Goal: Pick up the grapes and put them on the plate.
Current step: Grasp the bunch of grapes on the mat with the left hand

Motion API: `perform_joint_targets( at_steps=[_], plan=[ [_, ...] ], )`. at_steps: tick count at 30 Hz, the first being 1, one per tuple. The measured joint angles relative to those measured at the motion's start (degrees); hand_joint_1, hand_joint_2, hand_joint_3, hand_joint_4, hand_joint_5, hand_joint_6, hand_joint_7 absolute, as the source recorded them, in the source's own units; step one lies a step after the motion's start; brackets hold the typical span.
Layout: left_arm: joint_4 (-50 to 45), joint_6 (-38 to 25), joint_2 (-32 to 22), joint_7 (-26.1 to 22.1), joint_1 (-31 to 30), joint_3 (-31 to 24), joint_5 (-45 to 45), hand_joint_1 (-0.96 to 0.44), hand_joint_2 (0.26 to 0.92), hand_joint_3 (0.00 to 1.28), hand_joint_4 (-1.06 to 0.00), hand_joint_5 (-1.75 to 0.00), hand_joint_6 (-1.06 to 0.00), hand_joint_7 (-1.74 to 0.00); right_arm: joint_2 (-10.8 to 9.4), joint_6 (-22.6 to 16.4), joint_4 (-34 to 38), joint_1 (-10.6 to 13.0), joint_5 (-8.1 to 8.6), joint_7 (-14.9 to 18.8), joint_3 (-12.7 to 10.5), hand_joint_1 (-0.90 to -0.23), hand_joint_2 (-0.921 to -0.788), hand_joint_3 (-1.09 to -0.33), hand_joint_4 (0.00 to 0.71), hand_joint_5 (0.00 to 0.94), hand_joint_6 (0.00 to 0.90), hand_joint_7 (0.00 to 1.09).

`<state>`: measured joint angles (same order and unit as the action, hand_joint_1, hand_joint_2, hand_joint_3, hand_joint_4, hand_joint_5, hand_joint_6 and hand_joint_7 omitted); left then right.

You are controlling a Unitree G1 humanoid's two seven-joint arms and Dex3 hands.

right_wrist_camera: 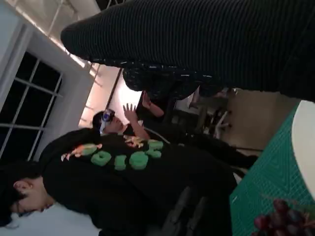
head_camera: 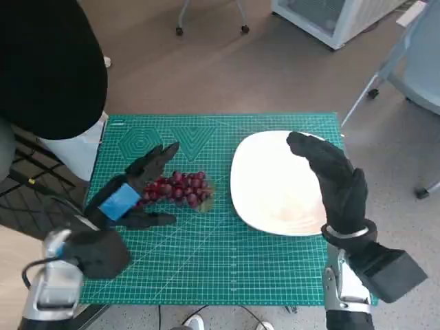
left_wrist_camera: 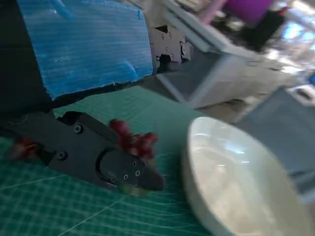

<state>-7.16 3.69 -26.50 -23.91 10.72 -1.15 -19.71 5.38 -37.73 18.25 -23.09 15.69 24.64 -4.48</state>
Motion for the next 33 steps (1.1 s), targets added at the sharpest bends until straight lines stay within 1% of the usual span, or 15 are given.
perform_joint_targets(
  at_steps=[6, 17, 26, 33],
  plan=[
    [-0.94, -4.83, 0.19, 1.39, 0.01, 3.74, -5.03, -0.43, 0.702, 0.0, 0.0, 0.0, -0.12, -0.03, -0.11, -0.01, 0.01, 0.01, -0.06, 0.0, -0.02, -0.654, -0.921, -0.765, 0.32, 0.001, -0.001, 0.45],
    [-1.28, -12.73, 0.6, 2.36, 2.32, 9.39, -13.18, -0.39, 0.699, 0.0, 0.0, 0.0, -0.16, -0.03, -0.1, 0.01, -0.02, 0.12, -0.06, 0.0, -0.03, -0.654, -0.921, -0.766, 0.319, 0.001, -0.001, 0.45],
    [1.62, -16.32, 1.86, 3.4, 6.88, 13.34, -17.16, -0.39, 0.704, 0.0, 0.0, 0.0, -0.18, -0.03, -0.1, 0.04, -0.03, 0.28, -0.07, 0.0, -0.02, -0.654, -0.921, -0.766, 0.32, 0.001, -0.001, 0.45],
    [6.14, -18.29, 2.57, 4.61, 10.24, 16.67, -20.59, -0.39, 0.708, 0.0, 0.0, 0.0, -0.19, -0.02, -0.08, 0.09, -0.24, 0.46, -0.07, -0.01, -0.03, -0.655, -0.921, -0.765, 0.32, 0.001, -0.001, 0.45]
  ],
)
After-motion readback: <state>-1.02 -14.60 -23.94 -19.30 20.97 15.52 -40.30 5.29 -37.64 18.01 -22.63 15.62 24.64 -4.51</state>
